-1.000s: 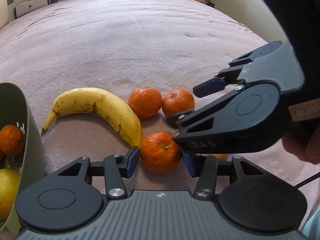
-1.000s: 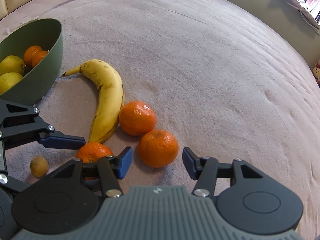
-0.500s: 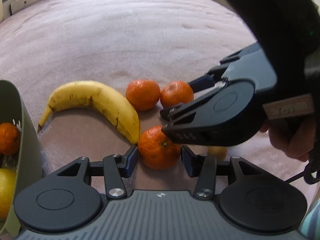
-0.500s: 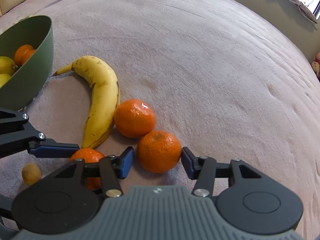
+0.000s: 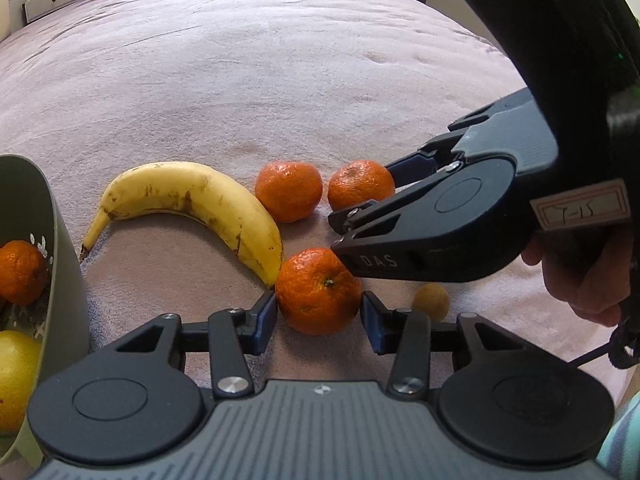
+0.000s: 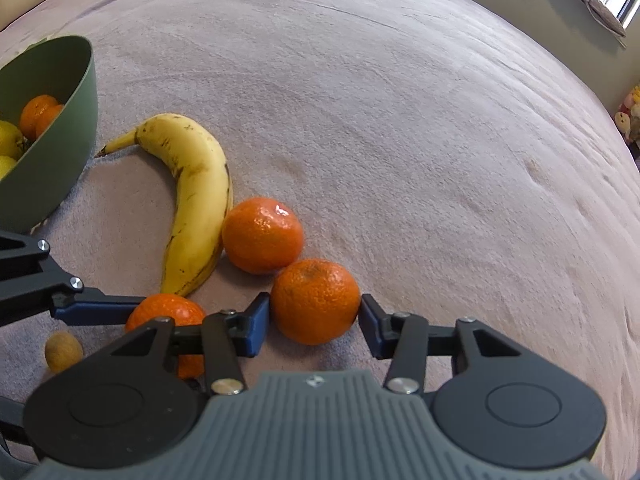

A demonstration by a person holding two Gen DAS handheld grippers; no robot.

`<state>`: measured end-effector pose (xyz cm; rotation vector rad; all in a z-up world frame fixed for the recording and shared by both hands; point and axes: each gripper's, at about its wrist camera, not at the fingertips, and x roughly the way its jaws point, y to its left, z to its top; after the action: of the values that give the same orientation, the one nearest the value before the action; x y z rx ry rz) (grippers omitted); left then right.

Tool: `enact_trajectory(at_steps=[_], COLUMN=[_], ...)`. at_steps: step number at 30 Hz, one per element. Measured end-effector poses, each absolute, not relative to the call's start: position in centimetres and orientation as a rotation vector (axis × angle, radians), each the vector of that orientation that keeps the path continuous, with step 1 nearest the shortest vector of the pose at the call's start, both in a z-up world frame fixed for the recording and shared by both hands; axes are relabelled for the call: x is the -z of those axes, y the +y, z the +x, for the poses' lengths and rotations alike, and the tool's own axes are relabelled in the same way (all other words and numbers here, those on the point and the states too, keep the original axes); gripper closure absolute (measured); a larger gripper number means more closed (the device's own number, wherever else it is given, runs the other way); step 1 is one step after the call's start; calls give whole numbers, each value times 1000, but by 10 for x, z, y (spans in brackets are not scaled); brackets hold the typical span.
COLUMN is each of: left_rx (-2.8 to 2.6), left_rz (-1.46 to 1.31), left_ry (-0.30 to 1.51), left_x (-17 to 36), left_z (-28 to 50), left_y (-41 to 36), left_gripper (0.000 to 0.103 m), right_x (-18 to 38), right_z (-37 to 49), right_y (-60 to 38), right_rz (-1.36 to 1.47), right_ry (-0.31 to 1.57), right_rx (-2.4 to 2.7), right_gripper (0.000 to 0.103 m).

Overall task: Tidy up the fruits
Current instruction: 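Close the left tool on a mandarin while the right tool grasps another mandarin, then carry both held mandarins over the green colander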

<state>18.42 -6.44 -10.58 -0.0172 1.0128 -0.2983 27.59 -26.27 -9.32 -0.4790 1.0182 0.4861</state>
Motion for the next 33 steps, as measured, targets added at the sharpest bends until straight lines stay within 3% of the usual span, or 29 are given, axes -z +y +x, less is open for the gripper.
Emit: enact_trajectory(at_steps=[33], left_rx=[269], left_rz=[20], left_ry=[946], left_x=[35], left_z=[147], left_y=[-51], left_gripper=[53], right_x=[34], right_z=[234], right_y=[-275], right_rz=[-421], right_ry=[962], right_rx=[-443], right_gripper=[58])
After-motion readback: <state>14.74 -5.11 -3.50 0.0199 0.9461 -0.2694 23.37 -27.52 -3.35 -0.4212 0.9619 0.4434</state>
